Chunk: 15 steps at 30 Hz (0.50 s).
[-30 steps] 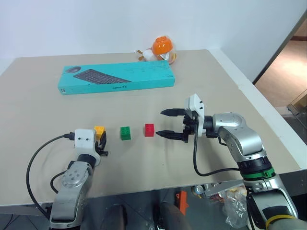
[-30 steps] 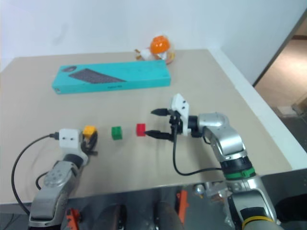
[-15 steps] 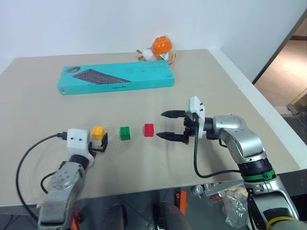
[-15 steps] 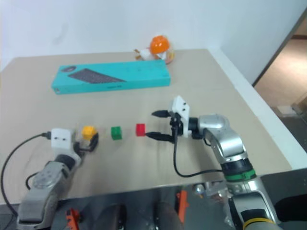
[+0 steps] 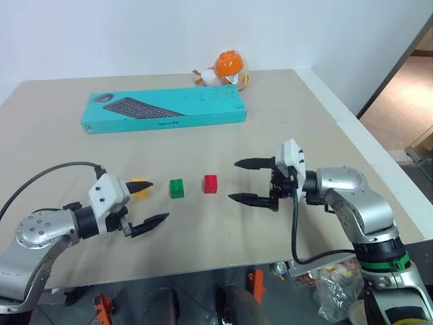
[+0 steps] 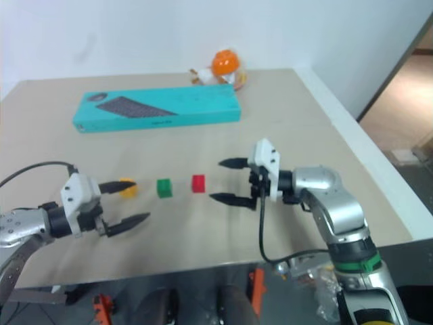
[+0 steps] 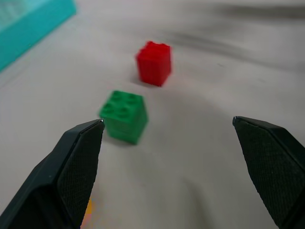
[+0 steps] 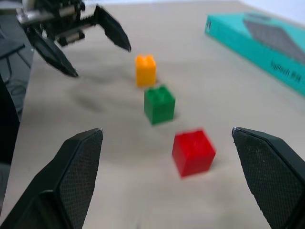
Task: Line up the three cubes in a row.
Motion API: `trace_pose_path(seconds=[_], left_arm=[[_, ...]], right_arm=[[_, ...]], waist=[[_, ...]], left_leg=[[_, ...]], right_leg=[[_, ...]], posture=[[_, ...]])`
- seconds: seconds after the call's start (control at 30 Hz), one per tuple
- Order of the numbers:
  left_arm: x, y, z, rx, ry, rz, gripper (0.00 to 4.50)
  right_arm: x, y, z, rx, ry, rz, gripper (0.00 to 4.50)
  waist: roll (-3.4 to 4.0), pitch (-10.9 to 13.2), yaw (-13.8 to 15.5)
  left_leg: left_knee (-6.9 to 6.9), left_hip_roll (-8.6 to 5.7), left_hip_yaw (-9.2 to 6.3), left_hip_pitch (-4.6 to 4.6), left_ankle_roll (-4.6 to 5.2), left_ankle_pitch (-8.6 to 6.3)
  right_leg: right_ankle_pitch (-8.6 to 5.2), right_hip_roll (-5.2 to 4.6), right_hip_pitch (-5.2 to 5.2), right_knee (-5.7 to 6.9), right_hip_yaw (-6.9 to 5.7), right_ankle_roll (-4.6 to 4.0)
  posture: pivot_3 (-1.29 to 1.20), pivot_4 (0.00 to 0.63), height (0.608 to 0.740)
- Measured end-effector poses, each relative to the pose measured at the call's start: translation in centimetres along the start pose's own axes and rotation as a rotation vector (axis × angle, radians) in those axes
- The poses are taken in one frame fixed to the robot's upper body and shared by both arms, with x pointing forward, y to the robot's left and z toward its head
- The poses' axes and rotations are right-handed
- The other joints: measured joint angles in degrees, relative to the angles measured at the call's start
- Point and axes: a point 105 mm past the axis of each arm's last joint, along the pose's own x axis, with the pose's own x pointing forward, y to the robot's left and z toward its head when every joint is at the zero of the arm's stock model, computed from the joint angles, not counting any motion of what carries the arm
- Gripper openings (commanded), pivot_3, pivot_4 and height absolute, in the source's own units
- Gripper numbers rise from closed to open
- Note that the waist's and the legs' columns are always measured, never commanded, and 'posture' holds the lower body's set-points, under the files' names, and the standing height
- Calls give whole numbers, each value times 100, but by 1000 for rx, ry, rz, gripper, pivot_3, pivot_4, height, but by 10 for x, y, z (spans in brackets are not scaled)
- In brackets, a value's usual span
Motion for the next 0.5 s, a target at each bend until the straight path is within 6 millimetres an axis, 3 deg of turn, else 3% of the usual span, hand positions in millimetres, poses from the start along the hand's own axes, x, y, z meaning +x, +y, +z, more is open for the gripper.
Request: trace_pose_path(seconds=[0.13, 0.23, 0.4, 0.5], left_arm=[[-6, 49, 9, -61, -47, 168, 4464], [-13, 74, 1, -120, -31, 228, 4464], [-24, 91, -23, -165, 34, 291, 4464], [-29, 98, -27, -127, 62, 321, 4464]], right_arm=[[-4, -5, -1, 3, 1, -41, 4500], [-17, -18, -9, 30, 18, -113, 4500], [-36, -37, -24, 58, 44, -215, 4500], [-39, -40, -29, 61, 49, -228, 4500]], waist=[[-5, 0, 0], [-4, 0, -7], [-5, 1, -8], [-4, 1, -8]], left_leg=[[6, 2, -1, 0, 6, 6], [3, 1, 5, 4, 5, 5], [0, -1, 13, -5, 3, 0], [0, 0, 12, -8, 3, 0]], right_leg=[[8, 9, 4, 3, -9, -1], [9, 8, 0, 3, -2, 1], [0, 3, -6, 1, 4, 11], [0, 2, -6, 1, 6, 10]], posture=[[0, 150, 740], [0, 150, 740], [0, 150, 740], [0, 150, 740]])
